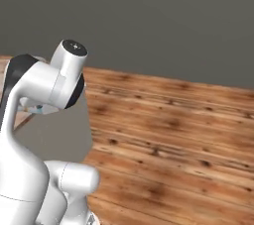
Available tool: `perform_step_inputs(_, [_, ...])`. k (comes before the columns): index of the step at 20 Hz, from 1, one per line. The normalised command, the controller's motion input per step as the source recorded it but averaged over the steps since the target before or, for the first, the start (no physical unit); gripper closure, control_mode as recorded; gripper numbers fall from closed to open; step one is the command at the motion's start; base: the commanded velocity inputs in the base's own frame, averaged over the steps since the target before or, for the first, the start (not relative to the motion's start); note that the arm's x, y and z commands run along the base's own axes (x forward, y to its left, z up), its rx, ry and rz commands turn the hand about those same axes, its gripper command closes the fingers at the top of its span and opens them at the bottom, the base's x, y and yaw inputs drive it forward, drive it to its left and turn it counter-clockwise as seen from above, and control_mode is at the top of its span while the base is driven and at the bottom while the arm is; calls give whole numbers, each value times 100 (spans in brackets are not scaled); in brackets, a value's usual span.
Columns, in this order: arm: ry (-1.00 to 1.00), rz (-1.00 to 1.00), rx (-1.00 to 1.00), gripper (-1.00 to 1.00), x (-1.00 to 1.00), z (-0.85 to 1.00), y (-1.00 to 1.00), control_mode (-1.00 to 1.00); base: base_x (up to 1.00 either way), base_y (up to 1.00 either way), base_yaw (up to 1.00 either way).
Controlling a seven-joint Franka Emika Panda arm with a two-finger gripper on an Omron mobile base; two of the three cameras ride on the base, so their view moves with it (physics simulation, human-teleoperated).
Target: Retrieve the tupperware and aluminum foil from the cabinet and place them on the dining counter near the plate with cucumber and kebab skewer to prepare for storing leftovers.
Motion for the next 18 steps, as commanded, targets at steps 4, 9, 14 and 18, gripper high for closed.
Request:
perform_step_inputs(4, [0,0,0,100,0,0,0,100,100,-92,44])
perform_step_inputs(9, [0,0,0,100,0,0,0,100,100,-94,41])
perform_step_inputs(14, [0,0,0,100,0,0,0,100,100,-85,44])
perform_step_inputs(18, [0,0,0,100,0,0,0,100,100,-74,48])
